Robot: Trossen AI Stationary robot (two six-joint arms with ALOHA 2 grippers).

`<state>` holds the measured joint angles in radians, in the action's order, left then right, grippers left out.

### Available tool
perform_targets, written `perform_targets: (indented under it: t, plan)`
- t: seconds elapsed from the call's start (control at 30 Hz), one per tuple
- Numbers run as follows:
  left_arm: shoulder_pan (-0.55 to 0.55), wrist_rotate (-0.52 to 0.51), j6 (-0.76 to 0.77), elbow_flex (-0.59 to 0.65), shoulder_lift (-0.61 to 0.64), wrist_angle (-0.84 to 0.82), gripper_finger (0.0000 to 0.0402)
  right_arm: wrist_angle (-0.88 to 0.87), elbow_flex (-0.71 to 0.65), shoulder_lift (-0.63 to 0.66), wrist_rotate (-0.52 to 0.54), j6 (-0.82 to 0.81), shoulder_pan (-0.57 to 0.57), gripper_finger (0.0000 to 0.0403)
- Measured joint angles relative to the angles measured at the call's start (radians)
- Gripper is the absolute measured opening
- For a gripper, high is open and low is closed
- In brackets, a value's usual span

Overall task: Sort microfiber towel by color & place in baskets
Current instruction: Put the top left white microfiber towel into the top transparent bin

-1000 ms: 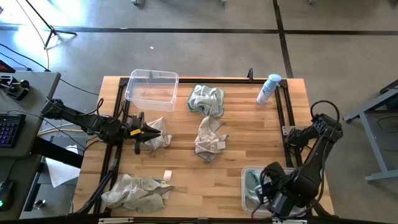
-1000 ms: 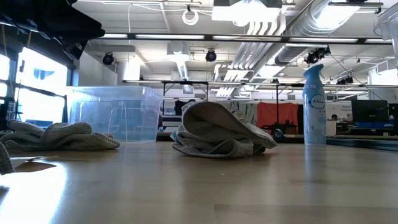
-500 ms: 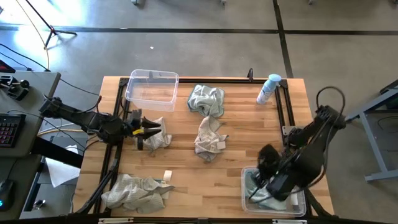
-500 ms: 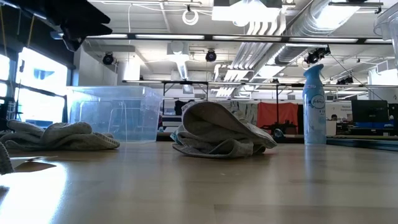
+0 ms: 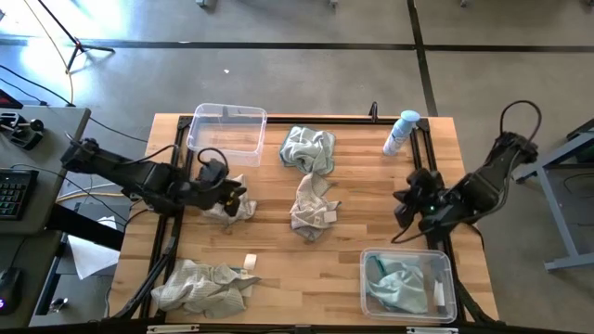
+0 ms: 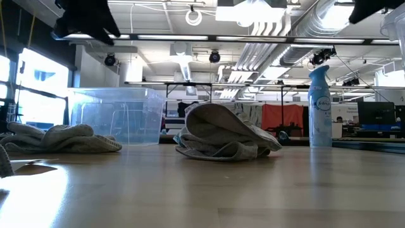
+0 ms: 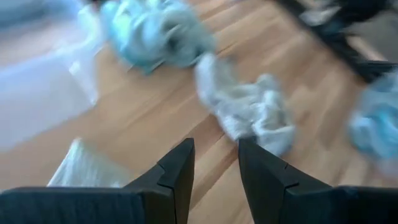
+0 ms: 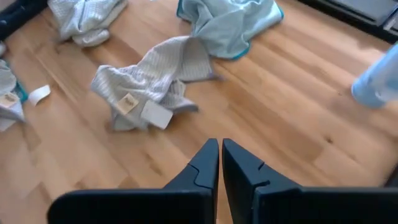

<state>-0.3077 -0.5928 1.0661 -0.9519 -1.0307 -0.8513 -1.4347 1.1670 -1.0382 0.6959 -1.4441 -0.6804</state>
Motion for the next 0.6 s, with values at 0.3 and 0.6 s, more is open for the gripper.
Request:
perform_targets:
  t: [0.3,0.6]
  plan:
    - [0.132,0.231,0.39,-0.042,-0.184,-0.366,0.0113,0.261,-0.263,0.192,0.037,0.218,0.078,0.0016]
    - [0.252,0.379,0.424,-0.042,-0.354,-0.367,0.0113,0.365,-0.423,0.341,0.024,0.302,0.082,0.0016]
